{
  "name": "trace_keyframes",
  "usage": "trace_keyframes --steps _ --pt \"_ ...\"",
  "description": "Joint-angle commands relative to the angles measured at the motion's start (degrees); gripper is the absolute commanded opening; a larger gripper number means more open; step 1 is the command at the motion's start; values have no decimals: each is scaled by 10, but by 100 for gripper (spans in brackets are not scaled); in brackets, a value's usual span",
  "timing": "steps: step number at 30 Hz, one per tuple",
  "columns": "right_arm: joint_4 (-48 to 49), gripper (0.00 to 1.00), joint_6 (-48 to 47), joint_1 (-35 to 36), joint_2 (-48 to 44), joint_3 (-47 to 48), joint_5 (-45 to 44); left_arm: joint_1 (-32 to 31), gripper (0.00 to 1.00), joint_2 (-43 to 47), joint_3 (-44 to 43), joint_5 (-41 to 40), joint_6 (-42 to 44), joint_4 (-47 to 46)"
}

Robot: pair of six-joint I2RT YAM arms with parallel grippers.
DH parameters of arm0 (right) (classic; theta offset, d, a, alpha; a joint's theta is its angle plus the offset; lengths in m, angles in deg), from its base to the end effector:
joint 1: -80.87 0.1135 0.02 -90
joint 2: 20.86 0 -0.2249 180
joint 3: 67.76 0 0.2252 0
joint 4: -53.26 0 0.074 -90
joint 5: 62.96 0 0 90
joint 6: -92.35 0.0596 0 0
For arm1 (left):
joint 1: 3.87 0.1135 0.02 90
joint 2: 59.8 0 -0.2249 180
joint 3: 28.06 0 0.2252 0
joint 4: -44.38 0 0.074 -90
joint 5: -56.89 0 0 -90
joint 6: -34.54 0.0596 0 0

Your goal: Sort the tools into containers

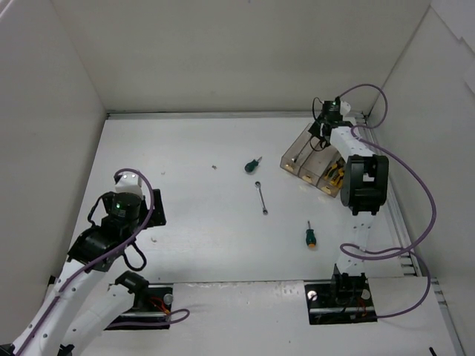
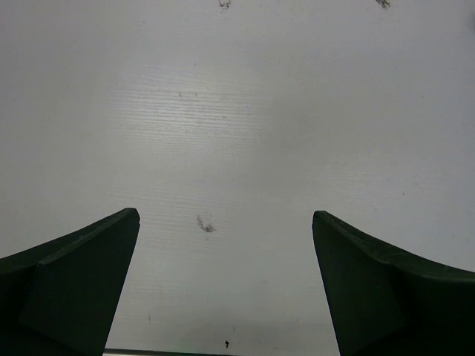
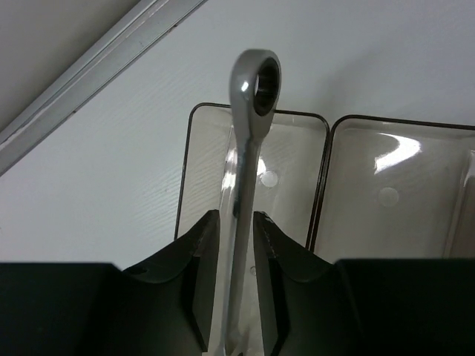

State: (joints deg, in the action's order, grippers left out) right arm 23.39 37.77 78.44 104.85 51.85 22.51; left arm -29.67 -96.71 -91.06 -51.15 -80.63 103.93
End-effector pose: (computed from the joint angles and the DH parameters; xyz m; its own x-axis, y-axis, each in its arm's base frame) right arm 0.4825 -0.0252 0.1938 -0.4167 0.5960 -0.6864 0.4266 0.7950 0.4313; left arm 0.1444 -0.0493 0.2756 -0.5263 -0.1947 -0.8277 -0.0471 0.9786 -0.2003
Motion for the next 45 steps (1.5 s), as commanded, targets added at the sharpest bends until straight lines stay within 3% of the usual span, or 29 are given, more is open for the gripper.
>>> trace_keyframes --steps 1,13,23,26,33,45 --pt "37 23 11 -1 0 17 15 3 100 -5 -7 -7 -1 -26" --pt "22 29 -19 -4 -20 -1 7 3 100 -4 -7 -7 -1 -27" --pt "22 61 -120 35 -195 -71 -49 3 100 -6 -8 -13 -5 -26" --pt "11 67 -158 81 -249 -99 -64 3 100 -12 -11 -22 -8 -22" --pt "-48 67 -186 148 -350 -167 -86 3 100 -17 -14 -33 -15 -16" --pt "-192 55 -173 276 -467 -272 -107 8 100 -62 -19 -22 15 -57"
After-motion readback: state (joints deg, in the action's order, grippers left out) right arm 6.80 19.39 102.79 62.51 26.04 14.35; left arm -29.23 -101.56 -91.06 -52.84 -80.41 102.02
